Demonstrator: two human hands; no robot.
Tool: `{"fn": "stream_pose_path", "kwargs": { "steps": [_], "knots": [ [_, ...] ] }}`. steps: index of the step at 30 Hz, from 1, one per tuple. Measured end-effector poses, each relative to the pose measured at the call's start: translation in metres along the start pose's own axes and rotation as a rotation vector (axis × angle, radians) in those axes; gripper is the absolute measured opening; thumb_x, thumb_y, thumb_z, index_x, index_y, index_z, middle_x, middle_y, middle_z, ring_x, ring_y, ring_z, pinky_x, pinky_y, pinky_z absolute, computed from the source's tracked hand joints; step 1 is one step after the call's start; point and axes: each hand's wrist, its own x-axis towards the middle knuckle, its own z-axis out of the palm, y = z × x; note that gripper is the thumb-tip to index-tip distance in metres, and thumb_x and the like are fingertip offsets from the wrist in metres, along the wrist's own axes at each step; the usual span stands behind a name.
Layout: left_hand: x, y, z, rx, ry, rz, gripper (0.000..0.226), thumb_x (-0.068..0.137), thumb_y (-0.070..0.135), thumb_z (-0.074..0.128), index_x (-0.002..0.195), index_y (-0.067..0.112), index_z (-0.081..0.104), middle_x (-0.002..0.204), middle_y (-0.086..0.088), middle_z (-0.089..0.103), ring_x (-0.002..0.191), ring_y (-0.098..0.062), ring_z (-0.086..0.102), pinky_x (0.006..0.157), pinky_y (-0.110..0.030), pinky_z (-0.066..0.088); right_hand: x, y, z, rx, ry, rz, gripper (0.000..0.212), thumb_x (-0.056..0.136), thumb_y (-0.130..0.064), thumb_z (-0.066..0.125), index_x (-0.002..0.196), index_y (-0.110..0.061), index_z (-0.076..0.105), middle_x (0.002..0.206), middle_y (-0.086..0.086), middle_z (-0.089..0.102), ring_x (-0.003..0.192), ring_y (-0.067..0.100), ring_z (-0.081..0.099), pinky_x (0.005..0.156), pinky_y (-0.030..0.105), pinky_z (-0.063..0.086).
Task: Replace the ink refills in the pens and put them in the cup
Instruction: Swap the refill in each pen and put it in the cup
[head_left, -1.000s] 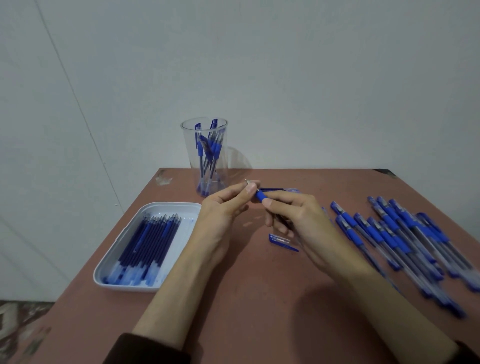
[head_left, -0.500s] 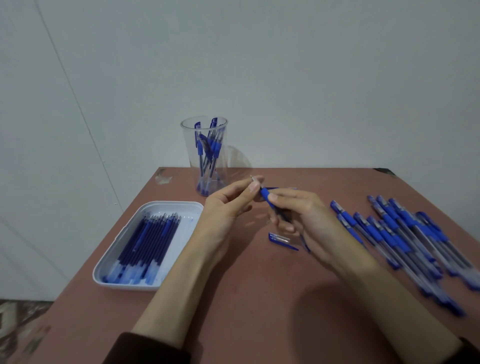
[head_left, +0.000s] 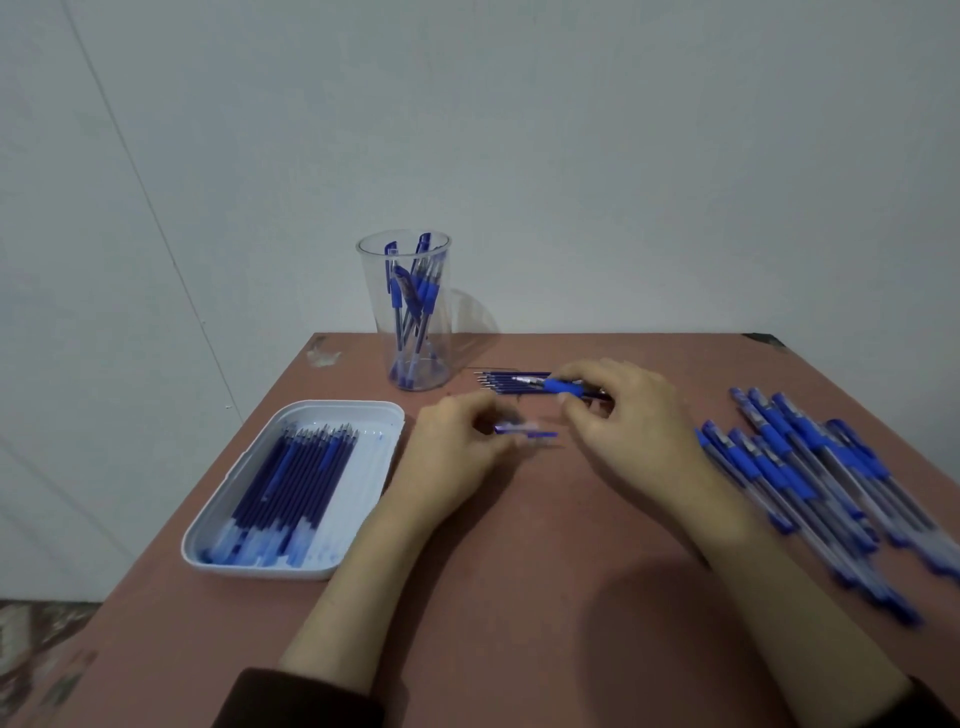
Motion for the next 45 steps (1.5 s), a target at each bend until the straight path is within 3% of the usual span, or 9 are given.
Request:
{"fn": "stream_pose_path", "kwargs": {
  "steps": [4,14,20,23,25,28,33,41,45],
  "knots": [
    [0.004,-0.002,-0.005,-0.192,0.105,-0.115,0.016,0.077,0.014,0.077,0.079,0.028,0.068,0.077,0.002,0.068,0.058,-0.009,0.055,0.058,-0.011,0.043,0.001,0.002,0.002,-0.060,0.002,-0.084,0.026,0.078,-0.028,0.049,0.091,-0.032,0.071,0.080,-0.011,0.065,0.075,0.009,0.044,0.075,0.032,0.036],
    [0.004,-0.001,-0.005,-0.244,0.109,-0.089,0.020,0.077,0.014,0.077,0.079,0.032,0.068,0.078,-0.003,0.069,0.062,-0.013,0.054,0.067,-0.023,0.046,0.000,0.005,0.000,-0.190,-0.053,-0.098,0.026,0.079,-0.029,0.047,0.093,-0.031,0.069,0.076,-0.013,0.055,0.078,0.009,0.041,0.076,0.029,0.023],
    [0.001,0.003,-0.002,-0.268,0.065,-0.034,0.016,0.077,0.015,0.077,0.083,0.028,0.071,0.072,0.003,0.067,0.062,-0.010,0.058,0.064,-0.028,0.051,-0.003,-0.001,0.004,-0.113,-0.111,-0.109,0.022,0.086,-0.027,0.052,0.097,-0.030,0.069,0.086,-0.011,0.065,0.084,0.011,0.049,0.080,0.032,0.037],
    [-0.001,0.010,-0.003,-0.386,0.065,-0.011,0.015,0.077,0.011,0.077,0.083,0.023,0.071,0.064,0.017,0.064,0.061,0.001,0.055,0.062,-0.012,0.044,-0.004,-0.006,0.004,-0.026,-0.092,-0.062,0.037,0.084,-0.052,0.039,0.089,-0.032,0.069,0.080,-0.012,0.065,0.080,0.007,0.048,0.081,0.035,0.041],
    [-0.002,0.014,-0.003,-0.463,0.045,0.015,0.014,0.077,0.008,0.076,0.083,0.020,0.071,0.071,0.011,0.068,0.068,-0.002,0.059,0.065,-0.016,0.049,-0.005,-0.008,0.004,-0.027,-0.098,-0.042,0.058,0.078,-0.072,0.028,0.080,-0.030,0.068,0.071,-0.012,0.063,0.076,0.005,0.049,0.078,0.032,0.038],
    [-0.006,0.017,-0.002,-0.519,-0.010,0.043,0.022,0.077,-0.002,0.072,0.082,0.019,0.071,0.079,0.001,0.070,0.075,-0.015,0.064,0.068,-0.028,0.055,-0.010,-0.012,0.004,-0.008,-0.105,-0.020,0.073,0.071,-0.086,0.031,0.065,-0.021,0.062,0.057,-0.007,0.057,0.064,0.006,0.050,0.069,0.027,0.034],
    [-0.007,0.020,-0.001,-0.546,-0.080,0.034,0.027,0.075,-0.006,0.072,0.089,0.018,0.071,0.084,-0.005,0.072,0.074,-0.020,0.065,0.070,-0.037,0.057,-0.012,-0.014,0.000,0.013,-0.042,0.002,0.062,0.076,-0.073,0.049,0.054,-0.015,0.052,0.047,-0.002,0.048,0.050,0.012,0.045,0.053,0.023,0.026],
    [-0.004,0.018,-0.001,-0.549,-0.022,0.004,0.039,0.071,-0.013,0.072,0.094,0.018,0.068,0.083,-0.002,0.067,0.067,0.000,0.060,0.060,-0.016,0.053,-0.013,-0.017,-0.002,0.034,0.071,-0.019,0.049,0.074,-0.057,0.053,0.044,-0.020,0.043,0.039,-0.001,0.043,0.041,0.015,0.040,0.048,0.022,0.025],
    [-0.004,0.017,0.000,-0.543,-0.010,0.012,0.038,0.072,-0.014,0.070,0.098,0.013,0.068,0.080,-0.002,0.065,0.064,0.001,0.059,0.059,-0.016,0.053,-0.015,-0.018,-0.002,0.015,0.085,-0.053,0.042,0.073,-0.055,0.053,0.048,-0.026,0.035,0.041,-0.006,0.040,0.042,0.010,0.039,0.048,0.020,0.024]
  ]
}}
